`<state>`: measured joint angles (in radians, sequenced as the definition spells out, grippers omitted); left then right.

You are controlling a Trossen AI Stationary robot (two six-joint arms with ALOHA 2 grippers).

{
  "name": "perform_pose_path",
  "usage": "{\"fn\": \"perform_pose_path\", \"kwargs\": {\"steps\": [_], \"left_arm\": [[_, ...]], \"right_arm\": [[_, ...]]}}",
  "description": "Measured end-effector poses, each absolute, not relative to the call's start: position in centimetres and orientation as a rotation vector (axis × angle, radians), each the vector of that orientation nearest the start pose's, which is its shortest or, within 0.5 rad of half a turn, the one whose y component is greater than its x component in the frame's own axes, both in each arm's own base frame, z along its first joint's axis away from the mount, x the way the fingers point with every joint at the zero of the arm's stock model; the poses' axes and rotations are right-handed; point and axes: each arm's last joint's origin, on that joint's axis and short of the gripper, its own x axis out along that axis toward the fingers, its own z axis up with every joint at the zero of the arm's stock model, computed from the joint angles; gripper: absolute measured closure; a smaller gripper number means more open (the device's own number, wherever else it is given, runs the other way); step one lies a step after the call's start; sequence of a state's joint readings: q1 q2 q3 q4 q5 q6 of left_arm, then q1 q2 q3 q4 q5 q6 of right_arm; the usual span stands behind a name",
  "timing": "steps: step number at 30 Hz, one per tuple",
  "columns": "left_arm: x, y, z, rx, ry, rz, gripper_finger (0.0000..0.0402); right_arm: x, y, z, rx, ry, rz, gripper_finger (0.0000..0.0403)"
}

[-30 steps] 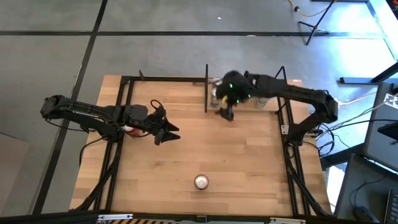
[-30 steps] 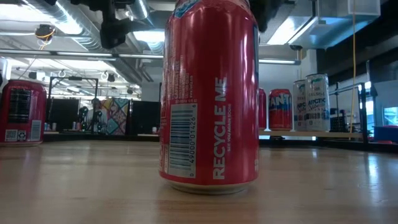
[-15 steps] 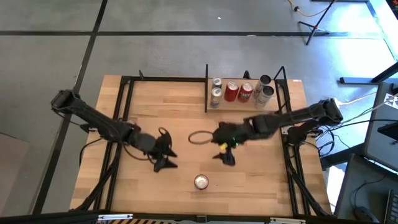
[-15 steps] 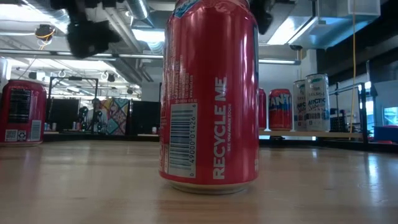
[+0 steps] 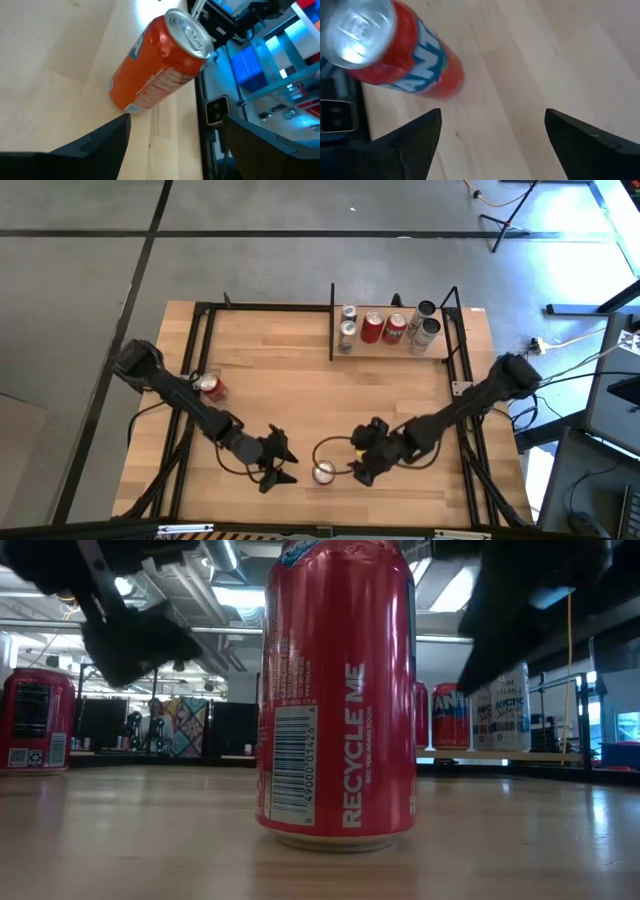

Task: Place canned beverage on shelf
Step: Put the red soda can on the shelf aligned with the other red soda can

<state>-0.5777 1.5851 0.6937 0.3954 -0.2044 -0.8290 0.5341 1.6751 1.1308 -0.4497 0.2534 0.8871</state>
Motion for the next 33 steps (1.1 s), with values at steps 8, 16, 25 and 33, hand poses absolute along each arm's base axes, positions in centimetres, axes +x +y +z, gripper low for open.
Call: {"fn": "perform_pose_path", "kwargs": {"steps": [8, 16, 25, 33], "left_arm": [[29.9, -18.1, 14.5, -0.565, 0.614, -0.120, 0.0090], [30.6, -16.7, 14.1, -0.559, 0.688, -0.005, 0.0090], [30.2, -15.1, 13.9, -0.518, 0.766, 0.087, 0.0090], [29.8, -15.4, 14.7, -0.530, 0.826, -0.035, 0.0090]], "right_arm": [[32.5, 17.9, 17.1, 0.460, 0.857, -0.183, 0.0062], [32.6, 18.5, 16.7, 0.478, 0.870, -0.126, 0.0062], [31.9, 20.4, 17.0, 0.526, 0.883, -0.033, 0.0062], [31.5, 20.7, 16.8, 0.509, 0.971, 0.045, 0.0062]]}}
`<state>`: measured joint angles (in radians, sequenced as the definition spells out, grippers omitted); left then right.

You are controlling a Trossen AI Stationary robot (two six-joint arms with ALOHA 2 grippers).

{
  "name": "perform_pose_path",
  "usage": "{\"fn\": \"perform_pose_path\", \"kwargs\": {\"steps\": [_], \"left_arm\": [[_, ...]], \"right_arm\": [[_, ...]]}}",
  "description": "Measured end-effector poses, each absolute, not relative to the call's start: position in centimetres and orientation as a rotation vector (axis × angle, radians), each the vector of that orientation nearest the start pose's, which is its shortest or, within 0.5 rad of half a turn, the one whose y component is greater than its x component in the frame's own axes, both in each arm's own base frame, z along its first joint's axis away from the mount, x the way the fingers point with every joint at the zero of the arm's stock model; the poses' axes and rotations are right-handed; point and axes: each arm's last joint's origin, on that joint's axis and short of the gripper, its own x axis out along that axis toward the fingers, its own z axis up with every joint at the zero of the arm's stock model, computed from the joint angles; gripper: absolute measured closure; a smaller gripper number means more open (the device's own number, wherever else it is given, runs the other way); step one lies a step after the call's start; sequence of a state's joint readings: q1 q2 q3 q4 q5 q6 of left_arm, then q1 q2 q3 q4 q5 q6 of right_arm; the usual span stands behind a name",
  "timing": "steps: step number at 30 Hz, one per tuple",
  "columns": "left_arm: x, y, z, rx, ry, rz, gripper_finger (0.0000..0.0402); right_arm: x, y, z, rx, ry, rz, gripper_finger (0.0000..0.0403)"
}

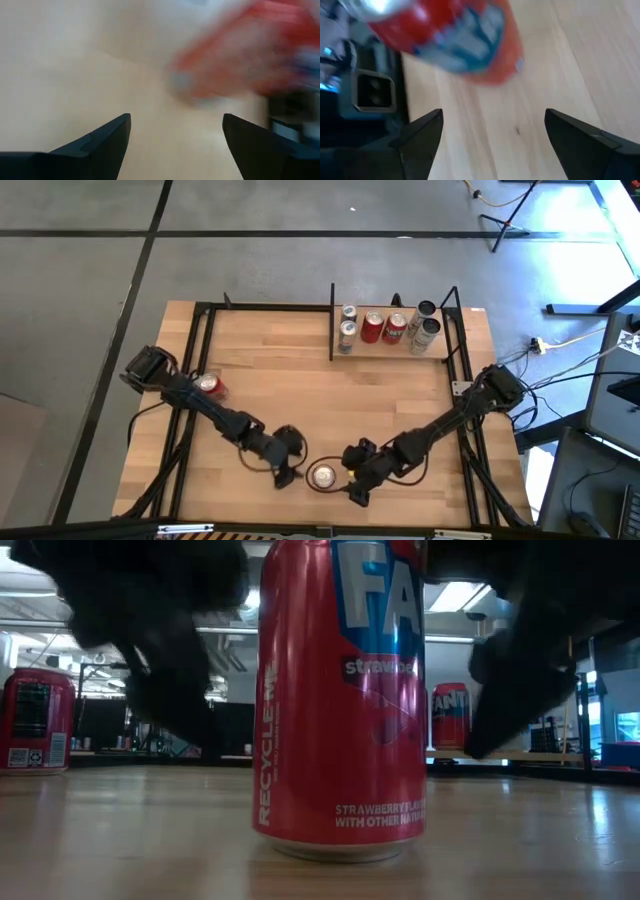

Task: Place canned beverage on shelf
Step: Put the red soda can on the shelf aligned with the other red soda can

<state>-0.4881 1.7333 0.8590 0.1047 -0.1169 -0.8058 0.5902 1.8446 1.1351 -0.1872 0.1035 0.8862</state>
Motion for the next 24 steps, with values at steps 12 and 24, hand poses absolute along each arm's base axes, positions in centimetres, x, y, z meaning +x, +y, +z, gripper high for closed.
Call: {"fn": "perform_pose_path", "kwargs": {"steps": [12, 24], "left_arm": [[29.8, -18.1, 14.5, -0.528, 0.634, 0.003, 0.0090], [29.1, -16.0, 15.1, -0.442, 0.711, 0.132, 0.0090]], "right_arm": [[33.1, 18.9, 15.9, 0.480, 0.844, -0.140, 0.0062], [32.6, 21.0, 16.7, 0.487, 0.878, 0.017, 0.0062]]}}
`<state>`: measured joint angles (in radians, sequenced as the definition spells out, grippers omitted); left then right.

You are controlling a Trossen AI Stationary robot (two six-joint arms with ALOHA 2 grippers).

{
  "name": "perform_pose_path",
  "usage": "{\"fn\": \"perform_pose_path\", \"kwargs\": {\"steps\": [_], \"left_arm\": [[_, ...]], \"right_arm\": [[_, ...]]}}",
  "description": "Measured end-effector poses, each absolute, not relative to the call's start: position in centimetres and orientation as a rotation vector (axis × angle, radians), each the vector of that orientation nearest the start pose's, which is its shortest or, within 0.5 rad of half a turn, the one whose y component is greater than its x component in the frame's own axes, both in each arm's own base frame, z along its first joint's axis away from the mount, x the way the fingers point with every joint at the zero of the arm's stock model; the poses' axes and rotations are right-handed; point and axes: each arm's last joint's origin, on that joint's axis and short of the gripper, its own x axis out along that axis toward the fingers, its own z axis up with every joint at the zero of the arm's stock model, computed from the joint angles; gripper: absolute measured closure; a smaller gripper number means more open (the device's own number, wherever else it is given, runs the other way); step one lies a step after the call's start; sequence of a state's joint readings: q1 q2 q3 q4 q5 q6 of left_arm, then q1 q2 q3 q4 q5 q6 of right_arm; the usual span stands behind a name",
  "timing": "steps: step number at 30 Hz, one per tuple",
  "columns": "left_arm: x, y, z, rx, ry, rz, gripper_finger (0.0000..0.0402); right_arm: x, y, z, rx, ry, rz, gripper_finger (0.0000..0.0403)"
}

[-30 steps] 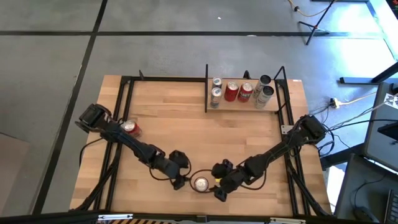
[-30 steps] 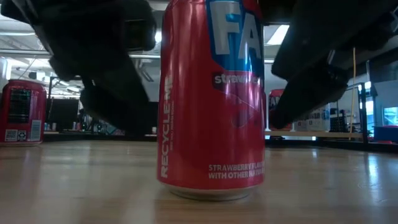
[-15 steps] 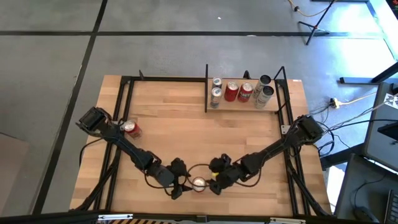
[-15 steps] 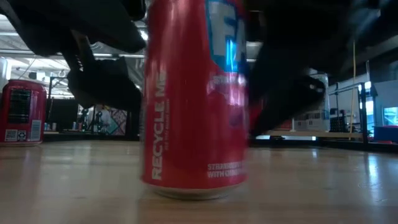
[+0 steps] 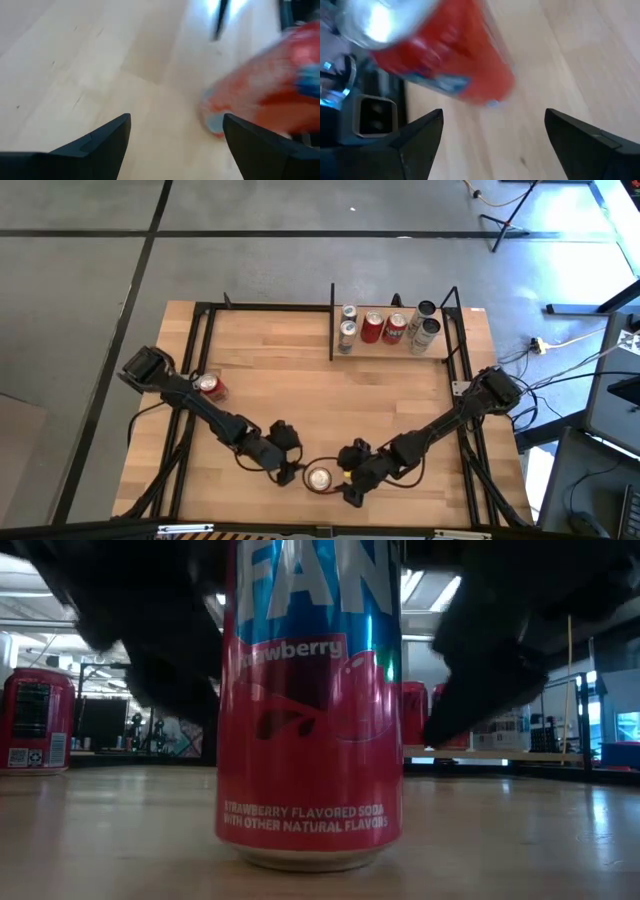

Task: Place canned beverage on shelf
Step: Put the red soda can on the shelf aligned with the other red soda can

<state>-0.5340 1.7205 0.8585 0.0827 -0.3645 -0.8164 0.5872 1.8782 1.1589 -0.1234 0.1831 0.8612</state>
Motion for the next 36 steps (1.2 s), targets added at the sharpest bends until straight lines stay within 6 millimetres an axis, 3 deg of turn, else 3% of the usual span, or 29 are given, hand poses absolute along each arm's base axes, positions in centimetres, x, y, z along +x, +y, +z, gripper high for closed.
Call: {"fn": "perform_pose_path", "kwargs": {"steps": [4, 8, 12, 16, 25, 36], "left_arm": [[28.7, -16.3, 16.0, -0.454, 0.733, 0.061, 0.0090], [27.9, -17.7, 16.0, -0.419, 0.757, -0.014, 0.0090], [27.2, -18.8, 15.5, -0.377, 0.757, -0.010, 0.0090], [26.9, -19.2, 15.2, -0.360, 0.747, 0.004, 0.0090], [27.3, -18.9, 15.4, -0.349, 0.720, 0.011, 0.0090], [27.6, -18.8, 15.6, -0.336, 0.682, 0.010, 0.0090]], "right_arm": [[32.6, 21.3, 17.0, 0.485, 0.915, 0.048, 0.0062], [33.0, 22.9, 18.7, 0.427, 0.773, 0.153, 0.0062], [33.0, 23.7, 18.7, 0.321, 0.631, 0.059, 0.0062], [33.6, 23.4, 18.1, 0.246, 0.544, -0.045, 0.0062], [35.6, 23.2, 17.7, 0.233, 0.406, 0.007, 0.0062], [37.0, 21.8, 16.6, 0.190, 0.423, 0.045, 0.0063]]}}
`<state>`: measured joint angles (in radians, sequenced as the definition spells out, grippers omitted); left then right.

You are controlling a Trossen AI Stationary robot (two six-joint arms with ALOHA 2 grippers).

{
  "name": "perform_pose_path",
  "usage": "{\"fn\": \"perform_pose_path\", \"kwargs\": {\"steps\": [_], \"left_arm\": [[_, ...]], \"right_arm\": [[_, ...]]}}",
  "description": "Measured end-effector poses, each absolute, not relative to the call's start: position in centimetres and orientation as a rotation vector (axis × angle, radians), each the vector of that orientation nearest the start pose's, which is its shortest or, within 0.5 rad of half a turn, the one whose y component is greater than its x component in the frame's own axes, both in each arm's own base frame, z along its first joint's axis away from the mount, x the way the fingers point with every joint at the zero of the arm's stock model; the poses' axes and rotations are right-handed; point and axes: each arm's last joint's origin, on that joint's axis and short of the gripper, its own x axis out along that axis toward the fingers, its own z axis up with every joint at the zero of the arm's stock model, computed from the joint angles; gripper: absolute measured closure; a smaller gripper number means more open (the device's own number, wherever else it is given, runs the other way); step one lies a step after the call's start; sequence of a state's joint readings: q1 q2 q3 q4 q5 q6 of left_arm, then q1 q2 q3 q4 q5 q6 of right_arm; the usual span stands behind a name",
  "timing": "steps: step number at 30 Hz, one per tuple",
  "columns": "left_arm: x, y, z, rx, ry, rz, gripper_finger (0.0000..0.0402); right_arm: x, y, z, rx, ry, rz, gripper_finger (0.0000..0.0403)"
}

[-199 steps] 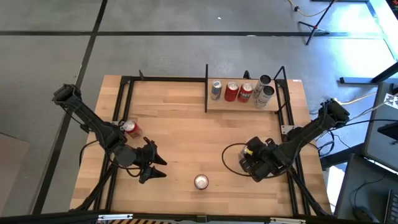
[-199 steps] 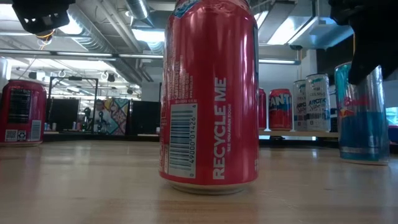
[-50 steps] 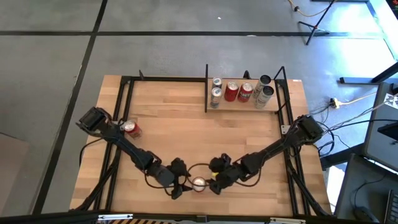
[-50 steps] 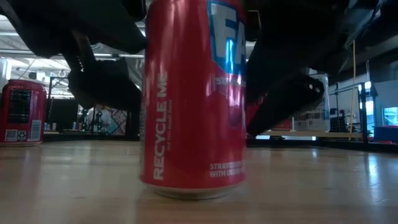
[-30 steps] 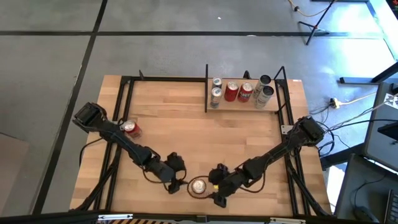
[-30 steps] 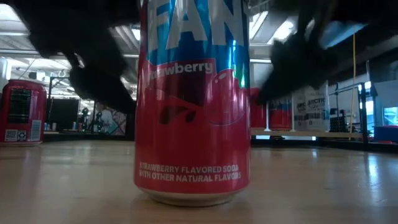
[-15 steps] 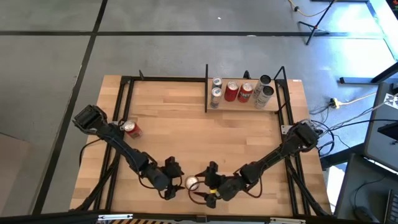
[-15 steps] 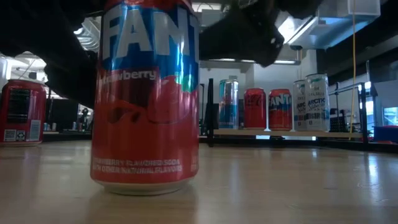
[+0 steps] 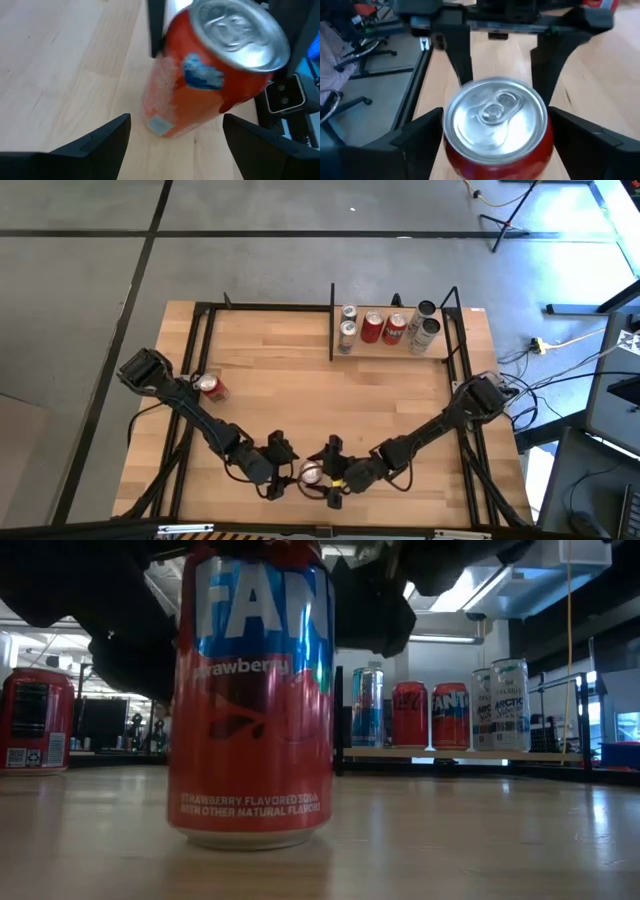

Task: Place canned beverage on shelf
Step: Put the red soda can on the shelf aligned with the other red soda can

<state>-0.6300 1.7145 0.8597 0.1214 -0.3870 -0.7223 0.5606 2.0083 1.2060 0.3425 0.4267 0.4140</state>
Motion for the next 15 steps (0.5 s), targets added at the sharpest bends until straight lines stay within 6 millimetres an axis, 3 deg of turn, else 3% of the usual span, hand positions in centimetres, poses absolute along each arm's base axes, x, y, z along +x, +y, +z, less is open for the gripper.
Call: {"fn": "perform_pose_path", "kwargs": {"steps": [11, 15], "left_arm": [[27.6, -18.8, 15.6, -0.343, 0.695, -0.005, 0.0090], [27.0, -18.5, 17.3, -0.383, 0.702, -0.042, 0.0090]], "right_arm": [[37.3, 21.8, 16.0, 0.180, 0.428, 0.044, 0.0130], [36.9, 21.5, 16.8, 0.186, 0.437, 0.018, 0.0131]]}}
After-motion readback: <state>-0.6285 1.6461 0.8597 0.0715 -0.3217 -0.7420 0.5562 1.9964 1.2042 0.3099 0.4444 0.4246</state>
